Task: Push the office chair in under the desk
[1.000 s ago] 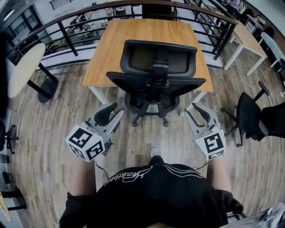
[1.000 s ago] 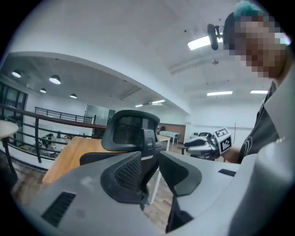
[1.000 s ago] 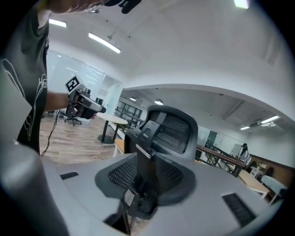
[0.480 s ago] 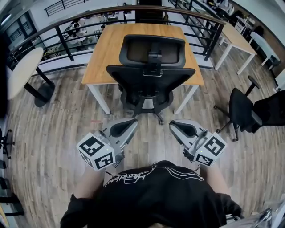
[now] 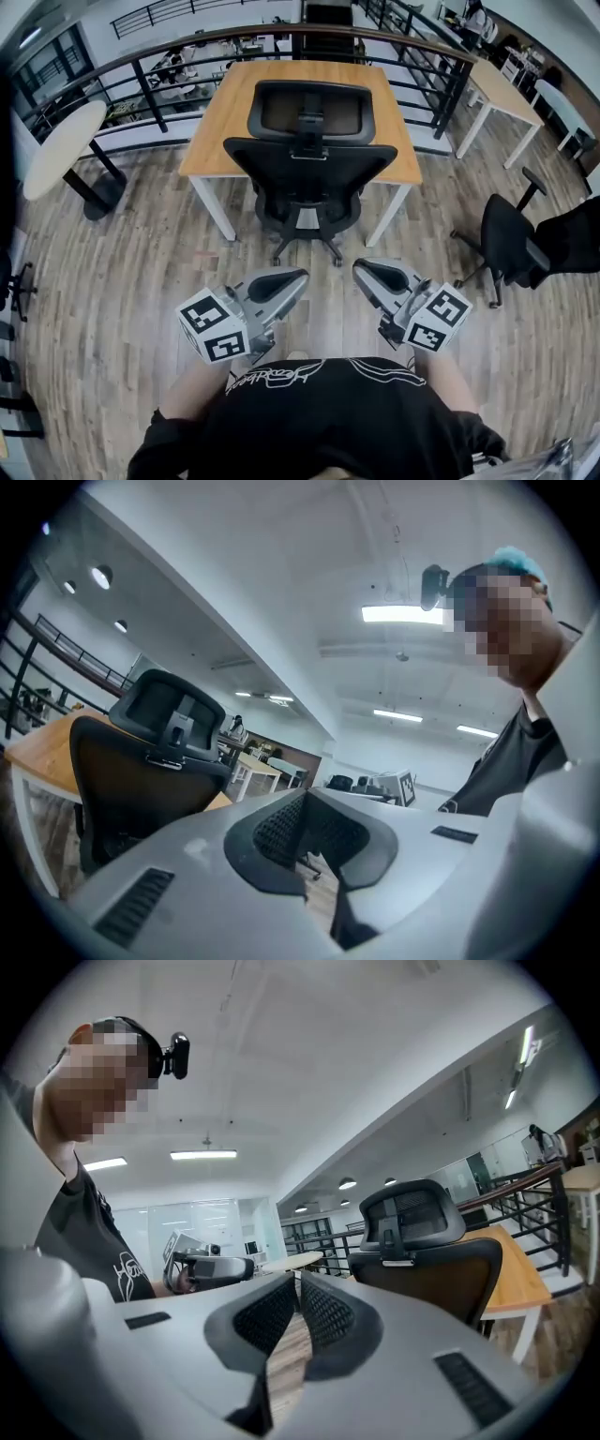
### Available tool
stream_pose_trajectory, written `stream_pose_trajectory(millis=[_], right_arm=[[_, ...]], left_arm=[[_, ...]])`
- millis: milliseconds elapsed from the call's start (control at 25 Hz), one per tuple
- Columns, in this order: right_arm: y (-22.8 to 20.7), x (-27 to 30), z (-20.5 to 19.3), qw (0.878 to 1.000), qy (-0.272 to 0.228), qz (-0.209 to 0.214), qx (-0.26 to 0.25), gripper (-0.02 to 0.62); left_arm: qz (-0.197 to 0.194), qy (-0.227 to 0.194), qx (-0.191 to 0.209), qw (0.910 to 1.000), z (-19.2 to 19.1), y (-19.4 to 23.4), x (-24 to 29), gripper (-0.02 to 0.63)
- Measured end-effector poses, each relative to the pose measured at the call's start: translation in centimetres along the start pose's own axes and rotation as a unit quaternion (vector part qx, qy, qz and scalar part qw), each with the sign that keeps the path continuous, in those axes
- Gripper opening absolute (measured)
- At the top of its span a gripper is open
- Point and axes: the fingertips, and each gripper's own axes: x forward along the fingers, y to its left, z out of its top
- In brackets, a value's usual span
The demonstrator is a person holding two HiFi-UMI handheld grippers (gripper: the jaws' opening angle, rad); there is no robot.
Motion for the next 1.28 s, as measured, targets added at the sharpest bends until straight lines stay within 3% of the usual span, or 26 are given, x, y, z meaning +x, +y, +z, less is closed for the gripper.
stream_pose_trajectory(millis=[160,400,680,1280], right_arm=[[2.4,-3.7,-0.9,1.000,-0.006,0.019,0.013,0.052],[5.4,-9.2,-1.5,0.999,-0.021,0.032,0.019,0.052],[9.2,-14.1,-1.3,0.999,-0.036,0.032,0.001,0.044],[13.9,-18.7,-0.9,0.998,-0.043,0.031,-0.037,0.044]], left_arm=[[0.002,0.000,-0.028,0.9996,-1.9,-3.5,0.5,0.008],[0.012,0.002,-0.031,0.9994,-4.7,-9.6,0.9,0.008],[0.012,-0.012,-0.022,0.9996,-5.5,-15.3,0.0,0.008],[0.011,-0.027,0.010,0.9995,-5.9,-21.1,-0.8,0.008]])
